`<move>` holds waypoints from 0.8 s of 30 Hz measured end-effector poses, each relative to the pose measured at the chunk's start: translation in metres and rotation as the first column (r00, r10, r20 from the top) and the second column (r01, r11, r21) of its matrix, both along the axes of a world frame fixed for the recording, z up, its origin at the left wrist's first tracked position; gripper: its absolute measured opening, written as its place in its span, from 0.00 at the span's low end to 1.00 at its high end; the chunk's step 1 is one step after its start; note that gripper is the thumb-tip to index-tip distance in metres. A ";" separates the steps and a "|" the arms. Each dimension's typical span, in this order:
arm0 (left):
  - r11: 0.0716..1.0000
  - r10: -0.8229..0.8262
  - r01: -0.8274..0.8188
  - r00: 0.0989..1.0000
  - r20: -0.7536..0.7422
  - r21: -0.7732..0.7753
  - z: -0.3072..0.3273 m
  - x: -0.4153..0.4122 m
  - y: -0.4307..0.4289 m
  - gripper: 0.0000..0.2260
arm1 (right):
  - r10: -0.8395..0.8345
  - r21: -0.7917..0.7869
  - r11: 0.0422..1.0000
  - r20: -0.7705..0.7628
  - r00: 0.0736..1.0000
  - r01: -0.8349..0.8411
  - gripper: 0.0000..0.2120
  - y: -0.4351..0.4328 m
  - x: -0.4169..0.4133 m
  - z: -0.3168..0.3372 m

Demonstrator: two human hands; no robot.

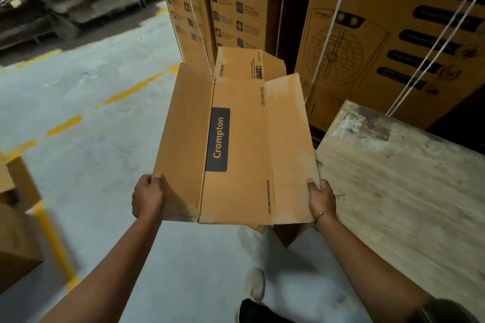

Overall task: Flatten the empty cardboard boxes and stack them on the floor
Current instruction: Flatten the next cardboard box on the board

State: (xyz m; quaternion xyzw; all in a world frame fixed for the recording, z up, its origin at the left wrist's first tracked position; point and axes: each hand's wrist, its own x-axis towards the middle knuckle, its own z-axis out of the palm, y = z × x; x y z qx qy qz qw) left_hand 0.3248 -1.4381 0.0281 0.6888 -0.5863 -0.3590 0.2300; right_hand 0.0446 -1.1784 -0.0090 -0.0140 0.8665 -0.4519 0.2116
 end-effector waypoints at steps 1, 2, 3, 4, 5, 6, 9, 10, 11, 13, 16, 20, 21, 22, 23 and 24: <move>1.000 -0.014 0.014 1.000 0.009 0.005 -0.004 -0.009 -0.017 0.13 | -0.005 0.017 1.000 0.008 1.000 0.005 0.17 -0.016 -0.005 -0.005; 1.000 -0.029 0.029 0.999 0.016 0.008 -0.008 -0.017 -0.034 0.13 | -0.010 0.028 1.000 0.015 1.000 0.010 0.18 -0.030 -0.008 -0.009; 0.999 -0.040 0.040 0.999 0.028 0.008 -0.013 -0.024 -0.051 0.13 | -0.019 0.036 0.999 0.019 1.000 0.019 0.18 -0.046 -0.011 -0.014; 0.999 -0.052 0.052 0.998 0.042 0.009 -0.019 -0.033 -0.068 0.13 | -0.031 0.044 0.999 0.022 0.999 0.030 0.19 -0.061 -0.014 -0.019; 0.998 -0.066 0.066 0.996 0.055 0.012 -0.025 -0.041 -0.085 0.14 | -0.045 0.056 0.997 0.023 0.999 0.043 0.20 -0.075 -0.017 -0.024; 0.997 -0.077 0.076 0.995 0.069 0.019 -0.030 -0.048 -0.100 0.14 | -0.062 0.073 0.996 0.024 0.998 0.060 0.20 -0.088 -0.018 -0.029; 0.990 -0.133 0.128 0.987 0.092 0.053 -0.050 -0.070 -0.143 0.15 | -0.121 0.118 0.986 0.035 0.992 0.116 0.20 -0.121 -0.019 -0.046; 0.987 -0.153 0.147 0.984 0.093 0.069 -0.056 -0.078 -0.157 0.15 | -0.136 0.130 0.983 0.040 0.990 0.130 0.20 -0.131 -0.019 -0.052; 0.982 -0.177 0.170 0.980 0.093 0.085 -0.065 -0.086 -0.172 0.16 | -0.156 0.145 0.978 0.047 0.987 0.147 0.20 -0.140 -0.020 -0.059; 0.967 -0.235 0.223 0.968 0.091 0.125 -0.083 -0.103 -0.200 0.16 | -0.196 0.189 0.965 0.055 0.979 0.183 0.21 -0.158 -0.021 -0.074; 0.940 -0.310 0.292 0.947 0.087 0.179 -0.111 -0.128 -0.238 0.16 | -0.274 0.212 0.943 0.047 0.961 0.258 0.22 -0.180 -0.024 -0.100; 0.906 -0.383 0.354 0.919 0.093 0.232 -0.144 -0.160 -0.277 0.15 | -0.349 0.258 0.910 0.058 0.935 0.324 0.22 -0.206 -0.028 -0.133; 0.903 -0.389 0.358 0.916 0.097 0.239 -0.150 -0.165 -0.283 0.15 | -0.357 0.270 0.905 0.061 0.932 0.329 0.22 -0.210 -0.028 -0.138; 0.900 -0.392 0.359 0.914 0.101 0.246 -0.156 -0.168 -0.287 0.14 | -0.366 0.278 0.900 0.058 0.929 0.337 0.20 -0.213 -0.028 -0.144; 0.896 -0.397 0.362 0.912 0.101 0.255 -0.163 -0.170 -0.292 0.14 | -0.376 0.281 0.894 0.052 0.925 0.348 0.19 -0.216 -0.028 -0.150; 0.894 -0.401 0.364 0.910 0.105 0.263 -0.172 -0.172 -0.296 0.13 | -0.385 0.281 0.891 0.052 0.921 0.357 0.19 -0.218 -0.028 -0.156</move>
